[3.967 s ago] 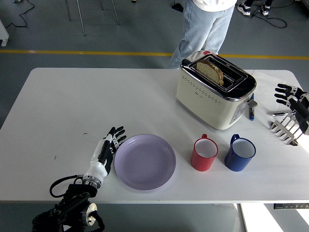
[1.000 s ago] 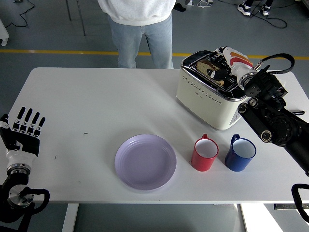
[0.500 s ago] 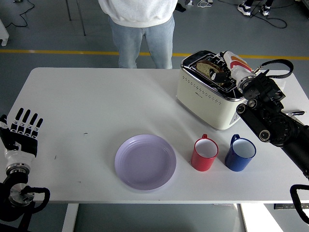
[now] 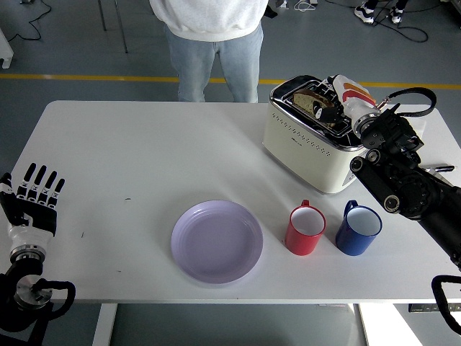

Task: Push plate across desktop,pick up the break from the machine,place the break in the plate

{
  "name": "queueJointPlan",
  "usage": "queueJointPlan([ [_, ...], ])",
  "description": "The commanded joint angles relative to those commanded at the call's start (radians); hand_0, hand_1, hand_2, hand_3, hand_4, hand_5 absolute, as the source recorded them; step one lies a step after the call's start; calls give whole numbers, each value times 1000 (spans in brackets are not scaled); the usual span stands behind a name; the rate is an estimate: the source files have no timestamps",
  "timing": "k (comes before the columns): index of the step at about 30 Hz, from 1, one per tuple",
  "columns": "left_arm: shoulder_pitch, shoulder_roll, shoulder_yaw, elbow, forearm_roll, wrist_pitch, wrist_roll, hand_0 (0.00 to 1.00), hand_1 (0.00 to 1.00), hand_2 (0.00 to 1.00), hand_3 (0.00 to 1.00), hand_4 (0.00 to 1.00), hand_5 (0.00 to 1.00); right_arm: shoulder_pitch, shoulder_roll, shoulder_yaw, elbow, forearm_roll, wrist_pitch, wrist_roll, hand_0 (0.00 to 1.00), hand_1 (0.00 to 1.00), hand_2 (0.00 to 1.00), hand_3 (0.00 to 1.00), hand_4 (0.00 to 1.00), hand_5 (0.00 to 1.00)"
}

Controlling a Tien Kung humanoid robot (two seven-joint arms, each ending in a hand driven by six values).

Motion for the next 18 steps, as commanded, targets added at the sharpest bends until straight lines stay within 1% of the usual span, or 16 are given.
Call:
queueJointPlan([
  [2, 1, 0, 0, 0, 0, 0, 0, 737, 762, 787, 722, 575, 998, 0, 0, -1, 0, -2, -3, 0, 263, 367, 440, 468, 541, 69],
  [5, 6, 0, 0, 1, -2, 0, -1, 737, 762, 787, 722, 575, 998, 0, -6, -4, 7, -4, -23, 16, 263, 367, 440, 468, 541, 69],
  [6, 8, 0, 0, 1, -2, 0, -1, 738, 762, 787, 720, 573, 998, 0, -8, -3, 13, -7, -35, 22, 253, 349, 417, 449, 452, 51],
  [11, 15, 0, 0, 2, -1, -3, 0, 738, 762, 787, 720, 573, 998, 1, -24, 13, 48, -33, -81, 51, 253, 349, 417, 449, 452, 51],
  [12, 15, 0, 0, 2, -1, -3, 0, 737, 761, 785, 720, 573, 998, 2, -27, 16, 54, -36, -86, 53, 253, 345, 409, 445, 383, 43],
  [17, 19, 0, 3, 2, -1, -2, 0, 737, 761, 785, 720, 573, 998, 5, -48, 34, 107, -49, -109, 57, 253, 345, 409, 445, 383, 43],
  [18, 19, 0, 3, 2, -1, -2, 0, 737, 761, 786, 719, 573, 998, 5, -52, 38, 123, -51, -113, 57, 240, 338, 402, 437, 335, 35],
])
